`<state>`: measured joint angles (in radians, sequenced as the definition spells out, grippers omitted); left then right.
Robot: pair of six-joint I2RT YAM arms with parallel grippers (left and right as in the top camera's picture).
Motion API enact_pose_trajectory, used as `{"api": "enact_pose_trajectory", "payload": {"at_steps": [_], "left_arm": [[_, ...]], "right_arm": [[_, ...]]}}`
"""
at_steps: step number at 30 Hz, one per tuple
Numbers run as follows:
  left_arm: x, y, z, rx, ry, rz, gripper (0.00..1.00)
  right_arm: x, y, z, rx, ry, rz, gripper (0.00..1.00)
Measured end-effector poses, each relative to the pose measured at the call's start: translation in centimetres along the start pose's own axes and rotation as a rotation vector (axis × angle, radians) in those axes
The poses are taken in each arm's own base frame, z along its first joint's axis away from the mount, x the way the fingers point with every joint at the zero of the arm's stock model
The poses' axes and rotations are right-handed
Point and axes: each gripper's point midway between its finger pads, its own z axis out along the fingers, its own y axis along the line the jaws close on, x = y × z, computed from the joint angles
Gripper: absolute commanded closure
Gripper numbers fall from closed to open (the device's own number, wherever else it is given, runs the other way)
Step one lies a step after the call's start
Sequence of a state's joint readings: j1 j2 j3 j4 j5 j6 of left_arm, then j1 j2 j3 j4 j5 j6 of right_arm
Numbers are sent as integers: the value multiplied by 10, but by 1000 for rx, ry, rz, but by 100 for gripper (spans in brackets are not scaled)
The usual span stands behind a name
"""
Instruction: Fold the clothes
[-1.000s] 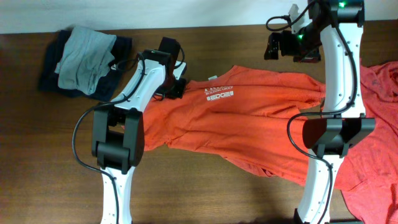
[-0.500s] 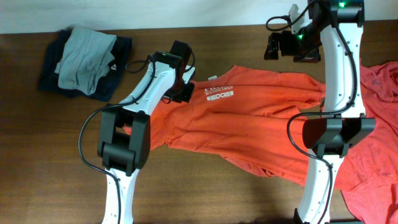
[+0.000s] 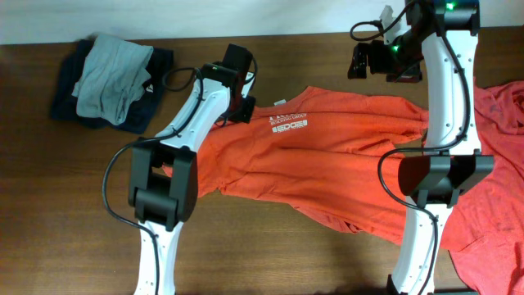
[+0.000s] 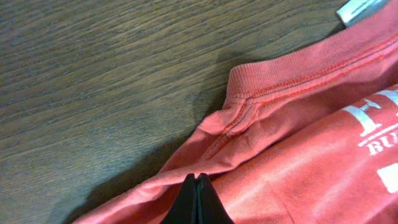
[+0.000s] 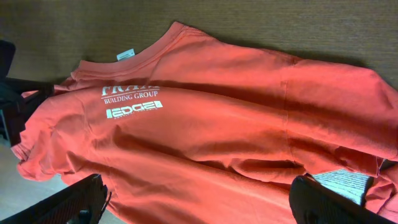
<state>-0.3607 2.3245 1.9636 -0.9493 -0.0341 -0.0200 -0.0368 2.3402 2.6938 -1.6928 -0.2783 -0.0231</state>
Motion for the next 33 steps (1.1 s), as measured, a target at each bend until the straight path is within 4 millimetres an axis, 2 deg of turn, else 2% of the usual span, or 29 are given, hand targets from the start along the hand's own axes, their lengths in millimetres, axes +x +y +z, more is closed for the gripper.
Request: {"api": "enact_pose_trajectory", "payload": {"at_steps": [3,7,19,24,29,33], "left_arm": [[5,0,12,-1,28,1,99],[22,-1,28,1,101,3,100],[36,-9,26,41,159,0,99],[34,-10,24,43,156,2,100],[18,-11,19,48,101,2,99],[17,-12,19,52,100,2,99]], "right_arm": [[0,0,0,0,0,0,1],[0,0,0,0,0,1,1],[0,0,0,0,0,0,1],[0,0,0,0,0,0,1],[0,0,0,0,0,0,1],[0,0,0,0,0,0,1]]}}
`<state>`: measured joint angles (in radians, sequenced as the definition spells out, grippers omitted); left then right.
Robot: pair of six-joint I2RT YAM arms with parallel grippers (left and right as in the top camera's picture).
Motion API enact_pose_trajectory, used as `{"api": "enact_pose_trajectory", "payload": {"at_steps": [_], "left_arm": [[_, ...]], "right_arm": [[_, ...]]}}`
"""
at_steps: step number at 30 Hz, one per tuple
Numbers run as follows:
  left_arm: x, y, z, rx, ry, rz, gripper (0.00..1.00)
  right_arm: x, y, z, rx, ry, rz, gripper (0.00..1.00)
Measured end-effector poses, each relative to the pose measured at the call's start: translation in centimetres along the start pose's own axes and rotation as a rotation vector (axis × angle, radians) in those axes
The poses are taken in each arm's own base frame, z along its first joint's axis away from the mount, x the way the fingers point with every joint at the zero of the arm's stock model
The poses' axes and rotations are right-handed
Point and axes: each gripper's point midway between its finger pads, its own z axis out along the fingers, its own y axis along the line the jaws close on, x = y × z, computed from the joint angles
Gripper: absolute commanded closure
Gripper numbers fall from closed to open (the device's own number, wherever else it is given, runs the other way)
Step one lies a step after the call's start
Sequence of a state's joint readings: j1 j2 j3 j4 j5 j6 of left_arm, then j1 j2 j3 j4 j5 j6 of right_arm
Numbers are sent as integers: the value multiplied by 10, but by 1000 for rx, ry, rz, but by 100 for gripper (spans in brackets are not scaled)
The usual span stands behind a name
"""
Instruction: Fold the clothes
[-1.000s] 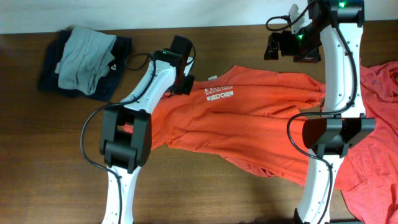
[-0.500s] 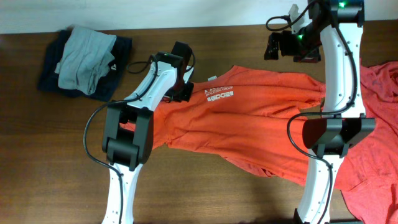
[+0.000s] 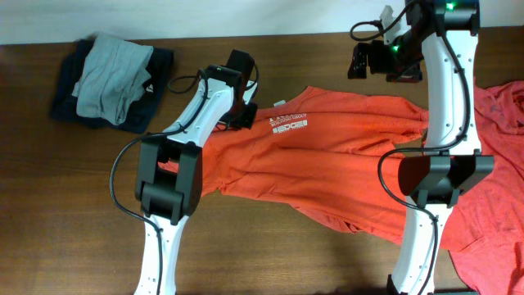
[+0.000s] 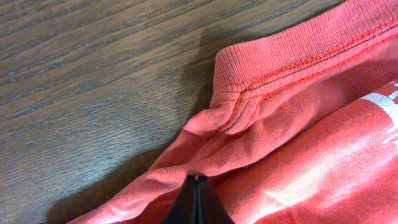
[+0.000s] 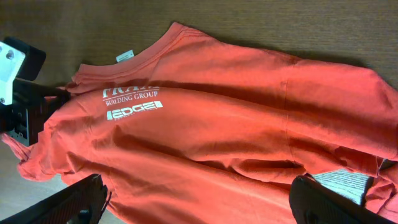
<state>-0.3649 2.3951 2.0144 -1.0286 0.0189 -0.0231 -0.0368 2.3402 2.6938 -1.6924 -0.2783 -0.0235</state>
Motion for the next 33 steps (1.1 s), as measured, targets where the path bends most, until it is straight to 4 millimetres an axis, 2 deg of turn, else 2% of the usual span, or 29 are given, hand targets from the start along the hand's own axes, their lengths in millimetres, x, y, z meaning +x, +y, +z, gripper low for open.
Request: {"api": "enact_pose_trajectory", "payload": {"at_steps": [15,20,29,33], "left_arm": [[1,-13,1,76,4,0,99],[1,-13,11,79,11,-1,99],[-11,-9,13,57,-29,-5,99],[-18,2,13,32,-57,-55,99]], "right_arm": [[0,0,0,0,0,1,1],[0,0,0,0,0,0,1],[0,0,0,0,0,0,1],[0,0,0,0,0,0,1]]}}
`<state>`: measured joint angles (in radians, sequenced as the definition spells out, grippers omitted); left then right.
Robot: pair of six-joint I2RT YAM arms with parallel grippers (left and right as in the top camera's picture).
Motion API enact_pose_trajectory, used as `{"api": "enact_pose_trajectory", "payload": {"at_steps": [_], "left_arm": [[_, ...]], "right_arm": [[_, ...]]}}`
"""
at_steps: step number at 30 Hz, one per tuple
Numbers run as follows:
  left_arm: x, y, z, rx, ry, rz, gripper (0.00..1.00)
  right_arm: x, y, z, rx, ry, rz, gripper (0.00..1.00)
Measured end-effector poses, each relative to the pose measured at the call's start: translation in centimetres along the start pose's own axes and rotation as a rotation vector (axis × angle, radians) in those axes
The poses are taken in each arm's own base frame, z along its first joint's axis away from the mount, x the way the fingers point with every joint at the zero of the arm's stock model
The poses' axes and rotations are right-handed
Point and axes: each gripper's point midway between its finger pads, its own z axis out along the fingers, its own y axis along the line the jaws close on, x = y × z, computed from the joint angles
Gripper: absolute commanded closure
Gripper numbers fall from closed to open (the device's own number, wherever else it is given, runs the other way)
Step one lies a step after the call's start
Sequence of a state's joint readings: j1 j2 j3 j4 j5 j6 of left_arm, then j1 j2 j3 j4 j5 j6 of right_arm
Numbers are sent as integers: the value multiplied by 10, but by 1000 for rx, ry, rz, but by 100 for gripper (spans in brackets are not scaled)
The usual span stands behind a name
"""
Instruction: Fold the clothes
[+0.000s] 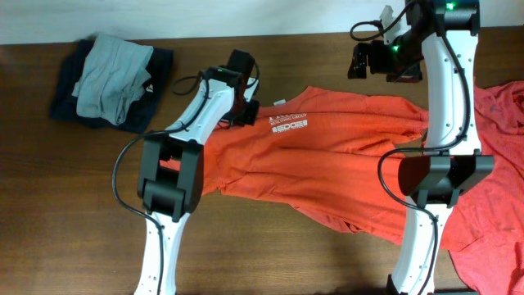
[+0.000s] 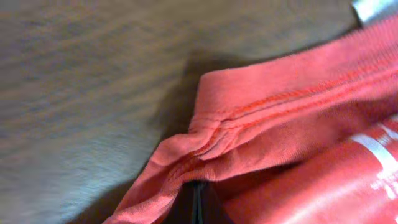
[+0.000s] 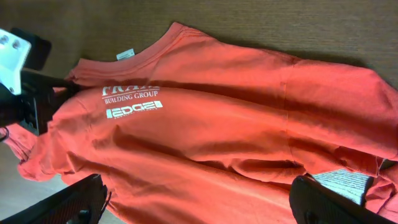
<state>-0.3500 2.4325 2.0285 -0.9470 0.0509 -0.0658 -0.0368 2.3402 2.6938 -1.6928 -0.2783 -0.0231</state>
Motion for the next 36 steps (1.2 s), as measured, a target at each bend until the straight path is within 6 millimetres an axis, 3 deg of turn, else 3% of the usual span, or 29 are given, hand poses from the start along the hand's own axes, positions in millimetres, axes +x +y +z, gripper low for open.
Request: {"api": "enact_pose_trajectory", "payload": {"at_steps": [3,16,24,30,36], "left_arm": [[-8,17,0,-11,-27,-44,100],[-36,127,-5,-92,-174,-235,99],[-39,170,-9,-136,-218,-301,99],[-35,180,-12,-144,-203,-319,100],[-52,159,-40,-119,-230,-286,99]], "right_arm": [[0,0,0,0,0,0,1],[0,0,0,0,0,0,2],[0,0,0,0,0,0,1],[0,0,0,0,0,0,2],[0,0,0,0,0,0,1]]}}
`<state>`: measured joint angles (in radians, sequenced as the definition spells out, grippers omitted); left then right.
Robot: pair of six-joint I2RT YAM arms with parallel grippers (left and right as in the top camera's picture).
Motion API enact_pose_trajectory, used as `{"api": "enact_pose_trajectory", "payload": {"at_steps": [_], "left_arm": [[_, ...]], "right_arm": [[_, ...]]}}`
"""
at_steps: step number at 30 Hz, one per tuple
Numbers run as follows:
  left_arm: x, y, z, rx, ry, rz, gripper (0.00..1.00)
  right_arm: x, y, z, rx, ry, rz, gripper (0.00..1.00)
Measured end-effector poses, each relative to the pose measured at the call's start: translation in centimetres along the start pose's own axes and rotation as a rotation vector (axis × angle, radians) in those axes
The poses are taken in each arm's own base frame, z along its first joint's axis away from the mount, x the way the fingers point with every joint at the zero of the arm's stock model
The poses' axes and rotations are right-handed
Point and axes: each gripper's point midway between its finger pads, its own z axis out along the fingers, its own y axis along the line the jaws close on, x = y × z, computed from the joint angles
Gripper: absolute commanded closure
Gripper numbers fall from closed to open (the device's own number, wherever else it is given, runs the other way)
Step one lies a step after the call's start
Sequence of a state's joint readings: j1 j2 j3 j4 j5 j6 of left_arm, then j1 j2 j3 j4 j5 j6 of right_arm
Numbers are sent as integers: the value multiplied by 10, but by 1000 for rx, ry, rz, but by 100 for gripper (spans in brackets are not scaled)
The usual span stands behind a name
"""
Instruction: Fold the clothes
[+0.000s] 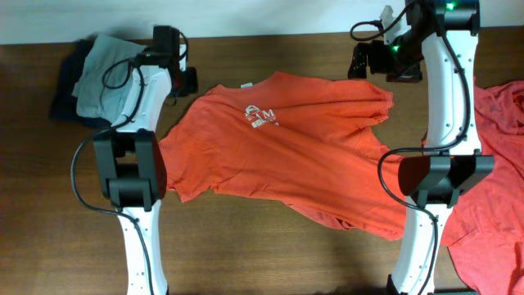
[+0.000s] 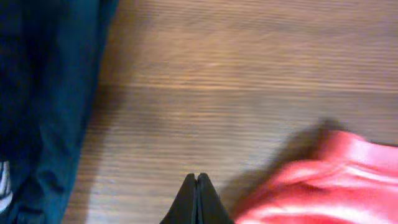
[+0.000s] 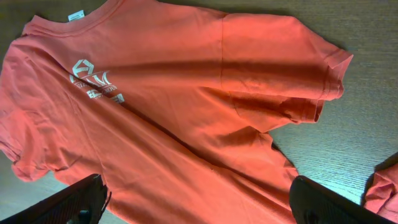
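Observation:
An orange T-shirt (image 1: 295, 156) with a white chest print lies spread on the wooden table, collar toward the back. My left gripper (image 1: 187, 82) sits at the shirt's back left corner. In the left wrist view it (image 2: 196, 183) is shut, its tips over bare wood. The shirt's edge (image 2: 323, 180) lies just right of the tips, with no cloth showing between them. My right gripper (image 1: 372, 61) hangs high over the back right. In the right wrist view it (image 3: 199, 208) is open and empty, looking down on the shirt (image 3: 174, 124).
A pile of dark blue and grey clothes (image 1: 106, 78) lies at the back left, its blue edge (image 2: 43, 93) close to my left gripper. Another red garment (image 1: 491, 188) covers the right edge of the table. Both arm bases stand at the front.
The shirt now lies further left and back, spread flatter with its right sleeve laid out. My left gripper has gone from the collar seam to the wood beside the shirt's left corner. The right arm is unmoved.
My left gripper was shut on the shirt's shoulder seam beside the collar at all three earlier moments, with the cloth bunching more each time. Now the shirt lies shifted toward the clothes pile and flattened. The right gripper stayed open and high throughout.

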<state>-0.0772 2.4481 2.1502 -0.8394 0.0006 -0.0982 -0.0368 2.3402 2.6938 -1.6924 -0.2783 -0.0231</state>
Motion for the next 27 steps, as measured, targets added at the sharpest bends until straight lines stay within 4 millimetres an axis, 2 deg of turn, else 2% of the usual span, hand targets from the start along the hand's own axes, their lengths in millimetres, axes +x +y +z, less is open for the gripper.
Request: {"api": "enact_pose_trajectory", "payload": {"at_steps": [2,3,4,5,7,9,14,20,21,24,25,27], "left_arm": [[-6,-13,-15,19,-16,17,100],[-8,-19,-22,27,-25,26,96],[-12,-27,-32,38,-40,36,86],[-15,-33,-40,45,-55,47,69],[-22,-46,-55,65,-84,61,27],[-24,-53,-64,75,-94,71,1],[-21,-52,-67,73,-80,70,1],[-21,-50,-67,71,-79,66,1],[-21,-50,-67,71,-79,66,1],[-21,-50,-67,71,-79,66,1],[-21,-50,-67,71,-79,66,1],[-21,-50,-67,71,-80,66,1]], "right_arm": [[0,0,0,0,0,0,1],[0,0,0,0,0,0,2],[0,0,0,0,0,0,2],[0,0,0,0,0,0,2],[0,0,0,0,0,0,1],[-1,0,0,0,-5,-1,1],[-30,0,-2,3,-119,-34,1],[-31,5,-2,-28,-127,-39,1],[-32,6,-2,-34,-129,-41,14],[-35,9,-2,-42,-142,-63,77],[-37,9,-1,-42,-147,-65,92],[-41,9,3,-40,-154,-71,96]]}}
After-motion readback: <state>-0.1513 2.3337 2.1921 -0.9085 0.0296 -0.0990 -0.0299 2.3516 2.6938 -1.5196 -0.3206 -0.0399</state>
